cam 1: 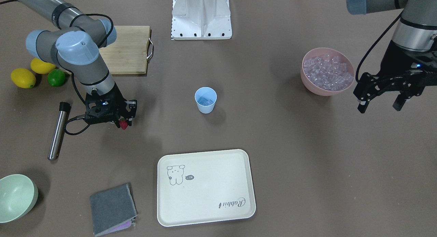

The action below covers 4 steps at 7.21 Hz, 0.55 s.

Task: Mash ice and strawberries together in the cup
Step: 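Carry the strawberry with the right gripper over the blue cup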

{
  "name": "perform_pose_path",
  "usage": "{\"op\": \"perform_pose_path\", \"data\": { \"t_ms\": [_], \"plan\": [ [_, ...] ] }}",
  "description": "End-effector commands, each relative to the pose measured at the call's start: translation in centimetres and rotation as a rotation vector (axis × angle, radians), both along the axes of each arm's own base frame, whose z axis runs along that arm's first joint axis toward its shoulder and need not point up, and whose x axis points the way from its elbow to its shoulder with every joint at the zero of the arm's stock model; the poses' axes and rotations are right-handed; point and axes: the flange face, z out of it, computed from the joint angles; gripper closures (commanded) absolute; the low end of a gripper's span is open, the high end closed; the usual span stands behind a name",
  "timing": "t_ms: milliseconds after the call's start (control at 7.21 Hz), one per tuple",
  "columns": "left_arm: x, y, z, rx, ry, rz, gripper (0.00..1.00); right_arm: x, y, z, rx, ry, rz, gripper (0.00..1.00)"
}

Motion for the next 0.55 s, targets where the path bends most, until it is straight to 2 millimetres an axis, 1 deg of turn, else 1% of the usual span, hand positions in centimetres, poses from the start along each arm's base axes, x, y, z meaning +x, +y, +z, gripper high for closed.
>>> {"op": "perform_pose_path", "data": {
  "t_ms": [0, 139, 277, 416],
  "plan": [
    [-5.1, 0.3, 4.1, -0.026, -0.029, 0.033, 0.02, -2.7, 0.7, -9.8, 0.022, -0.135, 0.027, 1.00],
    [-6.9, 0.9, 5.4, -0.047, -0.018, 0.027, 0.02, -5.2, 2.0, -13.9, 0.030, -0.186, 0.027, 1.00],
    [-8.6, 1.4, 6.7, -0.066, -0.018, 0.016, 0.02, -8.0, 4.2, -16.3, 0.072, -0.198, 0.021, 1.00],
    [-10.0, 1.7, 7.8, -0.064, -0.037, 0.021, 0.02, -10.6, 5.6, -17.1, 0.085, -0.192, 0.005, 1.00]
  ]
}}
